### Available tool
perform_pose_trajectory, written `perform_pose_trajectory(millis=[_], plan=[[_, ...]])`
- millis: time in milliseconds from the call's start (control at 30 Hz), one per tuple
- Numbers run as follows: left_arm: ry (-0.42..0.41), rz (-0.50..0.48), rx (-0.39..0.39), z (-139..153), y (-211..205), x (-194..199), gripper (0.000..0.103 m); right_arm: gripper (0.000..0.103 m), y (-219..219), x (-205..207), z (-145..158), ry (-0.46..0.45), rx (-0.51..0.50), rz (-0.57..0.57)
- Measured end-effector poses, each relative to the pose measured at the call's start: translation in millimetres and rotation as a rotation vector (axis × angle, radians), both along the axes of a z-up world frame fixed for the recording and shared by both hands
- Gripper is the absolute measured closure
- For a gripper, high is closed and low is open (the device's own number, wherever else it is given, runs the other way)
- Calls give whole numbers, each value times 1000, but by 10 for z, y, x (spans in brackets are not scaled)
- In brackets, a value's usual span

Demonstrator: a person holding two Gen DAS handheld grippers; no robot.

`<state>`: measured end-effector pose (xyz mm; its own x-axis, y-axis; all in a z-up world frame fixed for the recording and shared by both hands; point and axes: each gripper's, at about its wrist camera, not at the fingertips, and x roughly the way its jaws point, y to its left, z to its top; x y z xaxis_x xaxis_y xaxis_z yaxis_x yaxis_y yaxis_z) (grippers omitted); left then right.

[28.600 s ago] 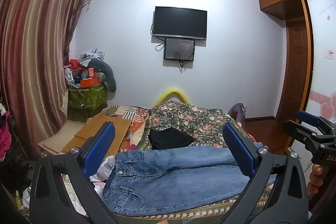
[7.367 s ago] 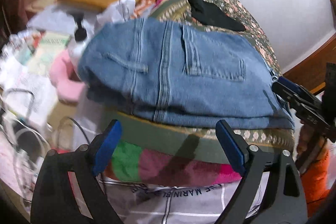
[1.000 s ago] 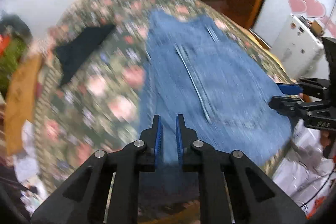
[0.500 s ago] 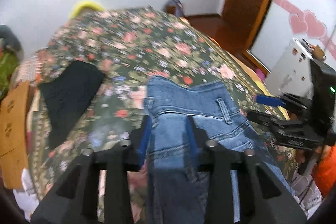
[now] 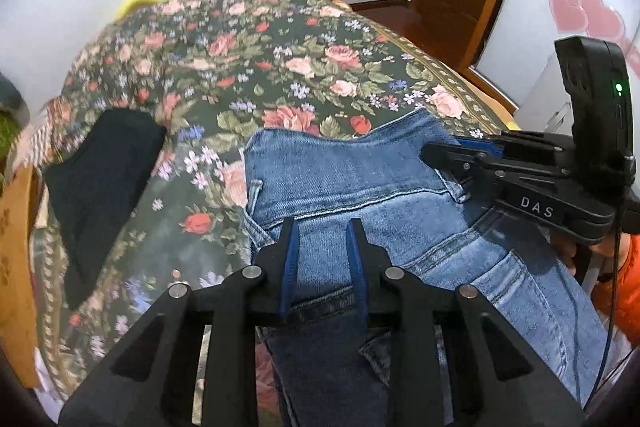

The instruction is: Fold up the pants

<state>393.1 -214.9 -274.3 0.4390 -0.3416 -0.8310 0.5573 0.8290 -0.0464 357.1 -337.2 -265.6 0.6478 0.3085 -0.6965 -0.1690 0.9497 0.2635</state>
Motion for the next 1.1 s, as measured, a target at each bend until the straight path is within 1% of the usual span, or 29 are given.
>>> perform_pose_trajectory(millis=[33, 100, 167, 233, 267, 300, 333, 433, 500, 533, 567, 600, 633, 667, 700, 733, 800, 900, 1033, 1100], plan=[[17, 11, -4, -35, 0, 27, 77, 92, -3, 33, -42, 16, -3, -1], [25, 15, 1, -78, -13, 45, 77, 91, 30, 102, -152, 43, -36, 3], [29, 11, 3, -71, -12, 43, 77, 90, 53, 119, -167, 63, -66, 14], [35, 9, 0, -9, 10, 27, 77, 89, 40, 110, -76, 81, -78, 15], [37, 13, 2, 39, 31, 12, 77, 86, 29, 88, -5, 93, -86, 14], [39, 18, -1, 84, 56, -2, 77, 86, 12, 47, 71, 95, -99, 5], [36, 26, -7, 147, 92, -25, 76, 86, -3, -9, 152, 91, -112, 2], [16, 47, -28, 336, 222, -105, 75, 79, -37, -186, 339, 59, -134, 0], [4, 58, -36, 440, 309, -172, 70, 63, -67, -340, 472, 33, -129, -14], [0, 64, -37, 482, 351, -210, 59, 59, -91, -447, 549, 17, -117, -20], [-1, 70, -38, 512, 392, -249, 45, 54, -89, -497, 583, 9, -110, -22], [3, 77, -42, 530, 432, -282, 39, 50, -91, -570, 624, 0, -104, -25], [19, 89, -50, 536, 493, -325, 30, 48, -91, -671, 661, -7, -94, -28], [36, 98, -58, 528, 529, -348, 22, 43, -78, -725, 669, -6, -84, -26], [62, 109, -68, 501, 579, -371, 19, 37, -66, -780, 662, -2, -72, -21], [86, 119, -76, 461, 627, -393, 16, 35, -46, -877, 637, 2, -58, -14], [118, 130, -72, 369, 690, -440, 16, 34, 5, -988, 568, 12, -61, -13], [153, 127, -63, 229, 730, -522, 16, 34, 110, -1112, 397, 60, -66, -1], [187, 91, -78, 102, 697, -610, 16, 34, 182, -1137, 105, 153, -3, 9], [201, 85, -89, 41, 669, -628, 16, 34, 159, -1157, 51, 155, 26, -4]])
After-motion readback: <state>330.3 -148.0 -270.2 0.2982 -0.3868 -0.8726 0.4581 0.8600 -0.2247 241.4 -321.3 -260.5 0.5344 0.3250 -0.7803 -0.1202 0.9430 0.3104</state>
